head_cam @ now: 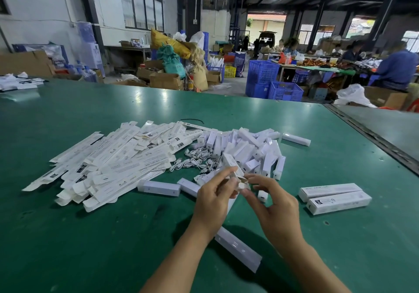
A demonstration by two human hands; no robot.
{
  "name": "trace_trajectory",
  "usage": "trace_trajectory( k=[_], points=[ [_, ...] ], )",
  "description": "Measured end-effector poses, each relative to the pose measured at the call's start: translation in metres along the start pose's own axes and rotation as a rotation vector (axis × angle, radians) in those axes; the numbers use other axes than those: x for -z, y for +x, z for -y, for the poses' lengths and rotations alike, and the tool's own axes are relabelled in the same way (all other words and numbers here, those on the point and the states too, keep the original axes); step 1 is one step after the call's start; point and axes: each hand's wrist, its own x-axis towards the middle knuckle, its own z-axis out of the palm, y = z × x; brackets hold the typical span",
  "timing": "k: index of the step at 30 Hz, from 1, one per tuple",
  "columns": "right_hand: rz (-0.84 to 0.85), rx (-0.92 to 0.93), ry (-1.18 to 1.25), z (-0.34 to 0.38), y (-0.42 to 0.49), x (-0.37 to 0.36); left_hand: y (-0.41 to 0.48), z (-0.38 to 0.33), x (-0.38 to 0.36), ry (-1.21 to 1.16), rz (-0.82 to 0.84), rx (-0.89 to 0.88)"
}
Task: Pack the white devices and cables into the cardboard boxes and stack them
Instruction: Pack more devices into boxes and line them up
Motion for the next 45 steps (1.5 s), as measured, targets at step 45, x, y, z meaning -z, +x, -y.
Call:
trace_trajectory(
  k=[45],
  points=[
    [0.109, -0.163, 0.239, -0.0019, 0.0083, 0.0073, 0.0002, 0.0024, 0.0069, -0.014, 0.147, 0.028]
  ],
)
